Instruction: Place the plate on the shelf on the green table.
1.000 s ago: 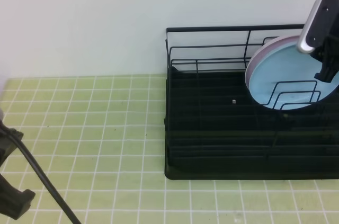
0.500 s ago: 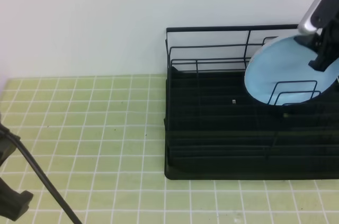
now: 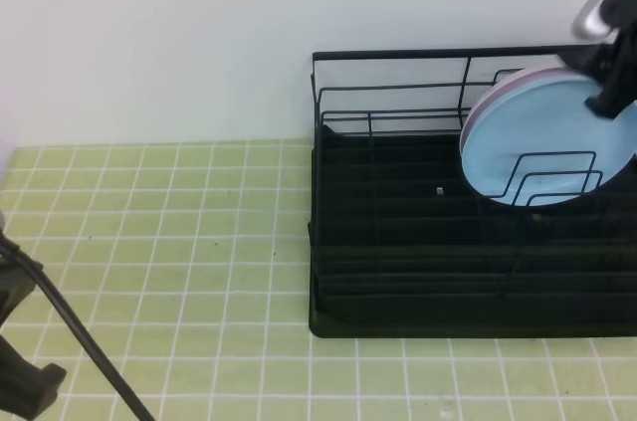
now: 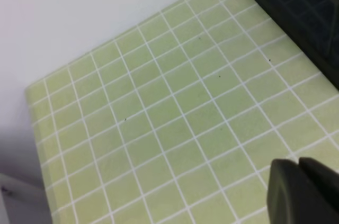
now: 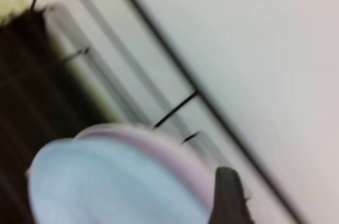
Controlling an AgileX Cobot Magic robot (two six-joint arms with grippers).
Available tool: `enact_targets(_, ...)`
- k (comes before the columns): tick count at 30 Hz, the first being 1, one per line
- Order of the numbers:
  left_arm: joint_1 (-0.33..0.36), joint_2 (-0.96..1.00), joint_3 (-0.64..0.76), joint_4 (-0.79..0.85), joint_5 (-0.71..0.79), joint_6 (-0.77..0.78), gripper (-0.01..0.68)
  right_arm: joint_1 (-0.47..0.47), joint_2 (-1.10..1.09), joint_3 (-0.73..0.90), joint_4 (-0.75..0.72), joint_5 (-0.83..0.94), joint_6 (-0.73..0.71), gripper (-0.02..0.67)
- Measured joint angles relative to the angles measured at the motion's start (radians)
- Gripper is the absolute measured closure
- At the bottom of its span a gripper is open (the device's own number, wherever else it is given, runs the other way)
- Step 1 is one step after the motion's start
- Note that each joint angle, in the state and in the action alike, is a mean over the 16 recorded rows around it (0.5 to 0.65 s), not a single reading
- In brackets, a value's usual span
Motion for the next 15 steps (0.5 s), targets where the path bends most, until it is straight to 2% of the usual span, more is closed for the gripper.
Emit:
enact_targets(7, 0.0, -0.016, 0.002, 0.038, -0.003, -0.009, 0.675, 0.0, -0.153, 0.0, 0.001, 0.022, 0.222, 0.263)
enact_targets(15, 0.0, -0.118, 0.052, 0.134, -0.008, -0.07, 0.671, 0.0, -0.352, 0.012, -0.033, 0.209, 0.589, 0.458)
